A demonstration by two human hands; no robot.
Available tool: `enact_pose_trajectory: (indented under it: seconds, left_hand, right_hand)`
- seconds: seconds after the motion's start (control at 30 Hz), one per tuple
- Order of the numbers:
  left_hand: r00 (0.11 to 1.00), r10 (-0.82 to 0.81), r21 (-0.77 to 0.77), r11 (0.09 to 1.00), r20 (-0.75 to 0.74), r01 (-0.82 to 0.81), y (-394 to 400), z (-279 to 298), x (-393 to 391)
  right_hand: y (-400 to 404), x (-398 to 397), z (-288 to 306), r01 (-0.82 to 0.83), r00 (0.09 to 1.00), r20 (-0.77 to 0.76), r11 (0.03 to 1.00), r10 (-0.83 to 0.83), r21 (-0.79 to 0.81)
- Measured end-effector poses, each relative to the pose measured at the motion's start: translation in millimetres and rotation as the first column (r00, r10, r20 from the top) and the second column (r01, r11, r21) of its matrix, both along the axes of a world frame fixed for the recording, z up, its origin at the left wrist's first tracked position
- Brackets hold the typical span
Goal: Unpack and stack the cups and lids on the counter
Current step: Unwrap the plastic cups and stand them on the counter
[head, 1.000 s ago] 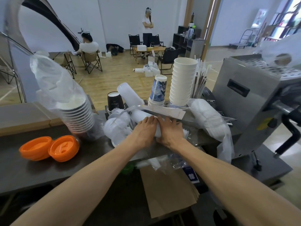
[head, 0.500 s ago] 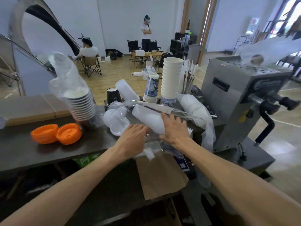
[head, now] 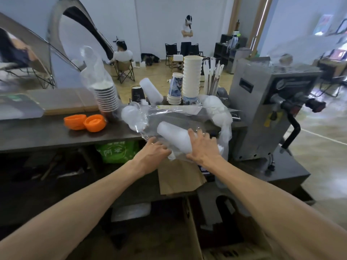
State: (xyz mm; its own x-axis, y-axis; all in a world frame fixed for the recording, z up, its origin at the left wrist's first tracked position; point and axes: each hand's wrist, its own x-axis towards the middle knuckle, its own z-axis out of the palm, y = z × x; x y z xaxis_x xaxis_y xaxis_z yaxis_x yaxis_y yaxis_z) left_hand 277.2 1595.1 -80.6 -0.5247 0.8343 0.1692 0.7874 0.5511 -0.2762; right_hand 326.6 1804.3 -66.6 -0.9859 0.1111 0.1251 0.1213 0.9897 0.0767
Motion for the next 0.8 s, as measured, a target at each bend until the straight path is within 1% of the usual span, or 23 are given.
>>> enact_pose_trajectory:
  seconds: [0.1,0.2,0.27,0.33,0.43,0.5,0.57,0.63,0.73,0.8]
  left_hand:
    - [0.999,-0.023,0.0,1.0,0.04,0.023,0.0,-8.5,26.5]
    - [0.985,-0.17,0.09,0.981,-0.013,0.171,-6.0,-12.7,49.5]
    - [0.974,-0.227,0.096,0.969,-0.028,0.229,-13.6,-18.1,62.4]
    - [0.971,-0.236,0.067,0.969,-0.025,0.237,-22.7,-27.4,73.7]
    - [0.976,-0.214,0.021,0.977,0.026,0.214,-36.1,-44.8,85.6]
    - [0.985,-0.158,-0.051,0.986,0.066,0.161,-43.3,-52.2,92.5]
    - [0.993,-0.06,-0.115,0.991,0.103,0.072,-50.2,-57.0,96.2]
    - [0.995,0.051,-0.183,0.983,0.09,-0.034,-60.6,-65.5,91.7]
    - [0.966,0.242,-0.193,0.956,0.089,-0.222,-85.3,-77.6,73.3]
    - [0.934,0.338,-0.207,0.928,0.113,-0.311,-100.3,-90.0,56.2]
  right_hand:
    - [-3.5,22.0,-11.2,0.0,1.0,0.018,1.0,0.0,-0.015]
    - [-6.8,39.8,-18.2,0.001,1.0,0.019,0.999,0.0,-0.038]
    - [-9.9,50.2,-22.8,-0.002,1.0,0.03,0.999,0.003,-0.044]
    - [-14.5,58.8,-29.3,-0.022,0.999,0.042,0.999,0.024,-0.044]
    - [-24.8,66.4,-40.7,-0.049,0.997,0.056,0.996,0.053,-0.068]
    - [-34.2,68.1,-48.8,-0.059,0.994,0.088,0.995,0.067,-0.087]
    - [-42.5,66.6,-58.1,-0.067,0.991,0.112,0.992,0.079,-0.108]
    - [-50.5,61.3,-67.6,-0.071,0.988,0.124,0.989,0.087,-0.128]
    - [-65.5,44.1,-79.9,-0.084,0.985,0.141,0.988,0.103,-0.133]
    - [-77.1,27.4,-89.7,-0.103,0.98,0.153,0.985,0.124,-0.139]
